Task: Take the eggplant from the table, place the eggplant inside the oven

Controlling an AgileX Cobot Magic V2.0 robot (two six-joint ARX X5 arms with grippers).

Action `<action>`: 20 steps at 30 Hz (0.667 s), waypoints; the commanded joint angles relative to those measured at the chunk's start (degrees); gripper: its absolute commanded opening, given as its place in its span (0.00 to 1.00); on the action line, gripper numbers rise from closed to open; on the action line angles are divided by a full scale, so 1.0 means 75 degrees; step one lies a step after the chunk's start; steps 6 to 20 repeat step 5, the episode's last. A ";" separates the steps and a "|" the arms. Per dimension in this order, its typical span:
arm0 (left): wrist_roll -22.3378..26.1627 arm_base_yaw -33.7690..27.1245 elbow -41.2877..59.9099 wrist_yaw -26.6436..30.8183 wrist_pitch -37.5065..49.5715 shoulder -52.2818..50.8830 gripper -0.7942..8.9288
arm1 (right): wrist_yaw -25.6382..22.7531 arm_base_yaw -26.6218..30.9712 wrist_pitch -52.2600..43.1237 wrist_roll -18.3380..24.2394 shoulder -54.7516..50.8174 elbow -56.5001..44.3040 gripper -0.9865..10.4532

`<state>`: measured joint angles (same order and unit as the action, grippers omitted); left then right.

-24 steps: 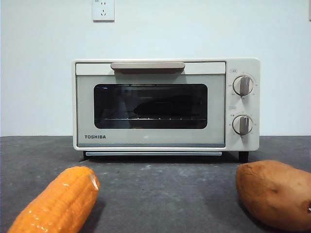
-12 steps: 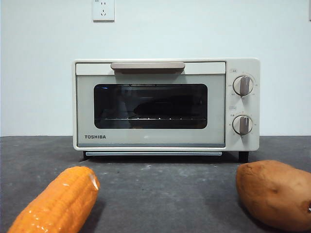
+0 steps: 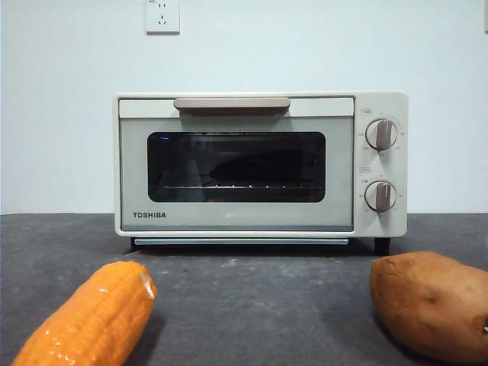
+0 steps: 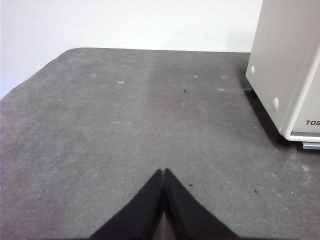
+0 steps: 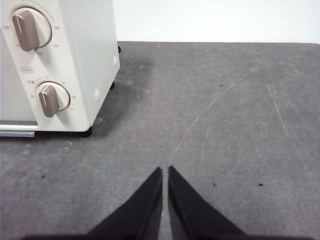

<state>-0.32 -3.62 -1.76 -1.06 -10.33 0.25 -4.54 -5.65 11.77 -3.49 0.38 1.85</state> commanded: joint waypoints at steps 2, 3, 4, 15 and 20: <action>0.0099 -0.0017 0.0204 -0.0003 -0.0038 -0.0009 0.09 | -0.0023 -0.0015 -0.0032 -0.0134 -0.0023 -0.0067 0.09; 0.0099 -0.0017 0.0204 -0.0003 -0.0038 -0.0009 0.09 | -0.0023 -0.0015 -0.0032 -0.0134 -0.0023 -0.0067 0.09; 0.0099 -0.0017 0.0204 -0.0003 -0.0038 -0.0009 0.09 | -0.0023 -0.0015 -0.0032 -0.0134 -0.0023 -0.0067 0.09; 0.0099 -0.0017 0.0204 -0.0003 -0.0038 -0.0009 0.09 | -0.0023 -0.0015 -0.0032 -0.0134 -0.0023 -0.0067 0.09; 0.0099 -0.0017 0.0204 -0.0003 -0.0038 -0.0009 0.09 | -0.0023 -0.0015 -0.0032 -0.0134 -0.0023 -0.0067 0.09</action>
